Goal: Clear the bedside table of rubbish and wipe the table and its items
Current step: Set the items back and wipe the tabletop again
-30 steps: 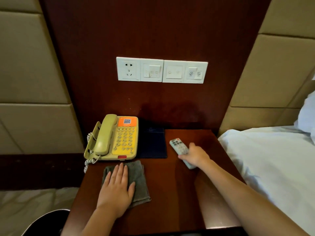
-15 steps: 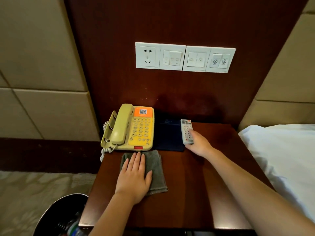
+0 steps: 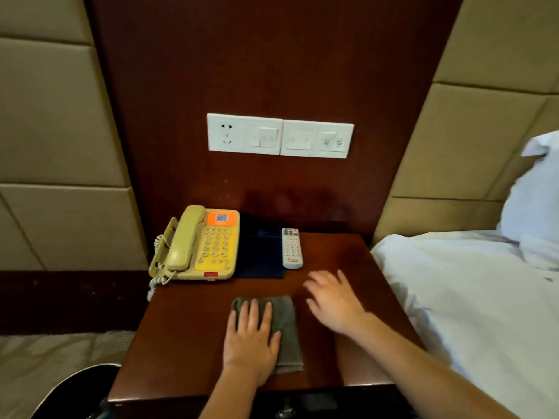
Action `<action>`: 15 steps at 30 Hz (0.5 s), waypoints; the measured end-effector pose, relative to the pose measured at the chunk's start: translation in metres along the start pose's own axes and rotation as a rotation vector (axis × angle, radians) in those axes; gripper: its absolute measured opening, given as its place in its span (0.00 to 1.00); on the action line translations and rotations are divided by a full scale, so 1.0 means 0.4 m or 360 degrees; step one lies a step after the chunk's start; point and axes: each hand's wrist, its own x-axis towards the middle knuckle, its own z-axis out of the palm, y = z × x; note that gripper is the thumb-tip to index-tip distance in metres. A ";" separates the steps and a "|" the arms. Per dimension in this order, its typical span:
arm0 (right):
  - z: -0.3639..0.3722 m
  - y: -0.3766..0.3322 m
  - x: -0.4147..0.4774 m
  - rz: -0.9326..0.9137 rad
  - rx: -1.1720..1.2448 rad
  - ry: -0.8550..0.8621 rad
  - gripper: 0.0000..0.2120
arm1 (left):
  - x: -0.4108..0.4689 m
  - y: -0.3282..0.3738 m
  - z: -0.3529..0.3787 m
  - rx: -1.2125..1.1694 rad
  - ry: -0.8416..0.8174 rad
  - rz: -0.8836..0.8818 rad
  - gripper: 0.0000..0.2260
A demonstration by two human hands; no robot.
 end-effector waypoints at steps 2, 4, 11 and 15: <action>0.023 -0.019 -0.069 -0.0006 0.0125 -0.0032 0.21 | -0.003 0.101 0.004 -0.0092 -0.0036 0.0129 0.27; 0.056 -0.023 -0.123 0.0064 0.0324 -0.0102 0.23 | -0.006 0.177 0.007 -0.0106 -0.0080 0.0243 0.27; 0.129 0.054 -0.239 0.0362 0.0249 -0.0238 0.29 | 0.013 0.233 0.006 -0.0262 -0.0046 0.0477 0.24; 0.125 0.111 -0.165 0.0340 0.0121 -0.0285 0.31 | 0.061 0.280 0.023 -0.0074 0.0027 0.0413 0.25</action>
